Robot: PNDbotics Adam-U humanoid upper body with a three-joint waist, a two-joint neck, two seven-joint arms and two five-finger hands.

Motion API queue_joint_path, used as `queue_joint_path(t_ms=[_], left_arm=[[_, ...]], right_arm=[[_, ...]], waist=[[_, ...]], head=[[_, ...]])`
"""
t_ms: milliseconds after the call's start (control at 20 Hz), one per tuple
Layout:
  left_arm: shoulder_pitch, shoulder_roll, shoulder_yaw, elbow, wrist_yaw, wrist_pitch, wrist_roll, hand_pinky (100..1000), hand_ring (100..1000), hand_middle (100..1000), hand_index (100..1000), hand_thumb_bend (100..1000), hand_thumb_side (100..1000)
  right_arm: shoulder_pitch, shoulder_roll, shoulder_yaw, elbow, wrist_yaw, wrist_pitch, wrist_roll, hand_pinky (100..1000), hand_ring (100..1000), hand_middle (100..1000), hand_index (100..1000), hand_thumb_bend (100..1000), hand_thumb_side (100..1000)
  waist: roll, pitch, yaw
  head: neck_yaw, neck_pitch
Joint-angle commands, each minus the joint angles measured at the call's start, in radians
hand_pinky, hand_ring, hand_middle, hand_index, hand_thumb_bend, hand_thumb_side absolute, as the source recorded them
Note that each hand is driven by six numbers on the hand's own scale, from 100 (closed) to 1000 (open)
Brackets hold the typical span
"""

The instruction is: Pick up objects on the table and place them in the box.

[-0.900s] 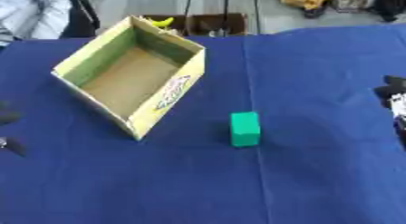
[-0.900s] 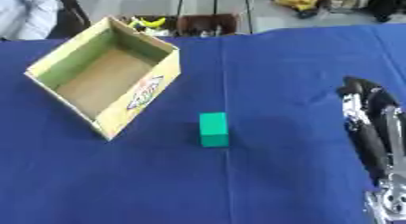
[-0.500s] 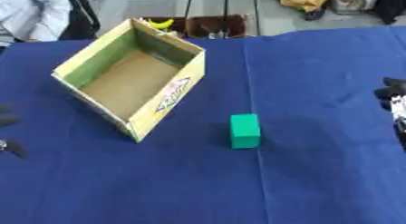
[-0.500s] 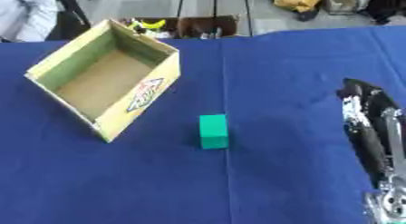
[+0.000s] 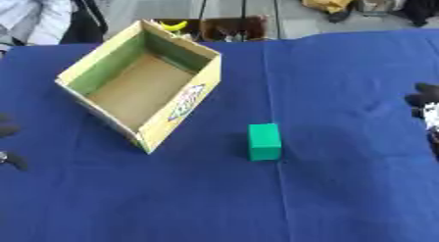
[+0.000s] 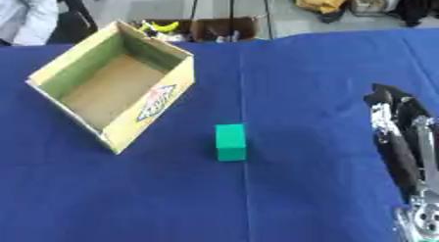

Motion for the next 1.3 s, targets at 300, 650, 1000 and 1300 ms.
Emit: queue_joint_path(t_ms=[300, 650, 1000, 1300], left_arm=[[0.001, 0.013, 0.0, -0.018, 0.0, 0.002, -0.002, 312, 708, 708, 888, 156, 955], [0.002, 0.013, -0.005, -0.015, 0.003, 0.001, -0.008, 312, 709, 708, 888, 153, 954], [0.003, 0.013, -0.008, -0.014, 0.006, 0.001, -0.012, 311, 709, 708, 888, 149, 954], [0.003, 0.014, -0.01, -0.012, 0.007, 0.001, -0.013, 311, 709, 707, 888, 148, 952]], right_arm=[[-0.13, -0.207, 0.042, -0.021, 0.121, 0.016, 0.111, 805, 814, 731, 853, 207, 964], [-0.228, -0.299, 0.106, -0.015, 0.219, 0.05, 0.209, 810, 828, 754, 875, 393, 969], [-0.302, -0.307, 0.179, 0.039, 0.327, 0.019, 0.317, 837, 858, 782, 905, 595, 945], [-0.34, -0.289, 0.217, 0.099, 0.376, 0.005, 0.41, 865, 886, 813, 974, 678, 904]], waist=[[-0.003, -0.025, 0.008], [-0.003, -0.027, 0.016], [-0.005, -0.031, 0.024], [-0.006, -0.033, 0.03]], head=[[-0.005, -0.009], [-0.015, -0.008], [-0.023, -0.012], [-0.026, -0.014]])
